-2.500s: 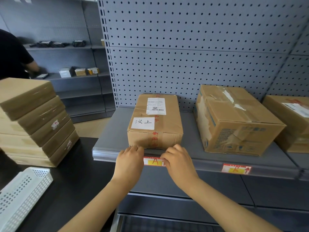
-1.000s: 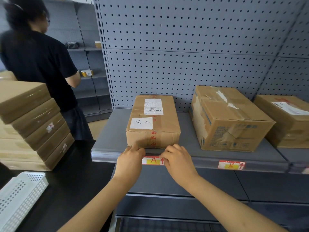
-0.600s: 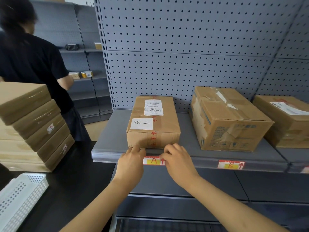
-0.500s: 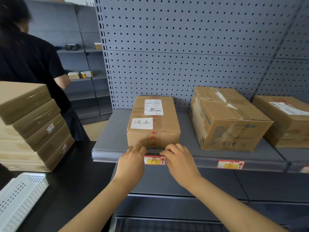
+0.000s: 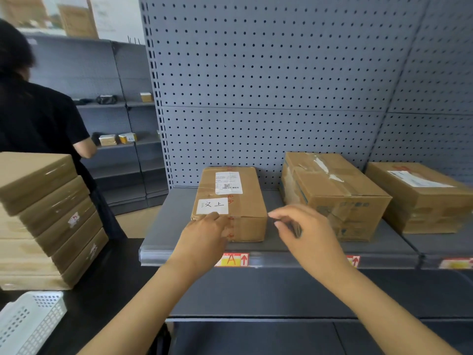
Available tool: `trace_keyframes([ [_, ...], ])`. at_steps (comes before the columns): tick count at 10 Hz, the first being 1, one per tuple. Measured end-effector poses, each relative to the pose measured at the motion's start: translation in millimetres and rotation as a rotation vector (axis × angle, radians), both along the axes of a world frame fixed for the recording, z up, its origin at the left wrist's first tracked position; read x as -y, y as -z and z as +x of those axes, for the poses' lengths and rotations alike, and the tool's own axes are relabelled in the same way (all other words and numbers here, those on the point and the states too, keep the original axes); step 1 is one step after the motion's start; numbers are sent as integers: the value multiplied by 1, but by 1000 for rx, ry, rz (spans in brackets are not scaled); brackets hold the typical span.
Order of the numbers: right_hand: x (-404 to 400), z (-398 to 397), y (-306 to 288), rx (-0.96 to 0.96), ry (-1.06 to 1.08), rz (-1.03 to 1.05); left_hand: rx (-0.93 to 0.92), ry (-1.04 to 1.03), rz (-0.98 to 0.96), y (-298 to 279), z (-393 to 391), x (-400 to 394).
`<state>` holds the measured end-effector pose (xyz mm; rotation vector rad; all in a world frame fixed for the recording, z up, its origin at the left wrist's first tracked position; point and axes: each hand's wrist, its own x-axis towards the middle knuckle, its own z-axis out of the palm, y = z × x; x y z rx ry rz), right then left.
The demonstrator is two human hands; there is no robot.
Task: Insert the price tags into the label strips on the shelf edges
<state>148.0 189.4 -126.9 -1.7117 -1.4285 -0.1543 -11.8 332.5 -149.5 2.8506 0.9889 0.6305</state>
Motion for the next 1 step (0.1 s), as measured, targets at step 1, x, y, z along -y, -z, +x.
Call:
trace_keyframes([
  [1, 59, -7, -63, -21, 66, 267, -32, 0, 35, -20, -4, 13],
])
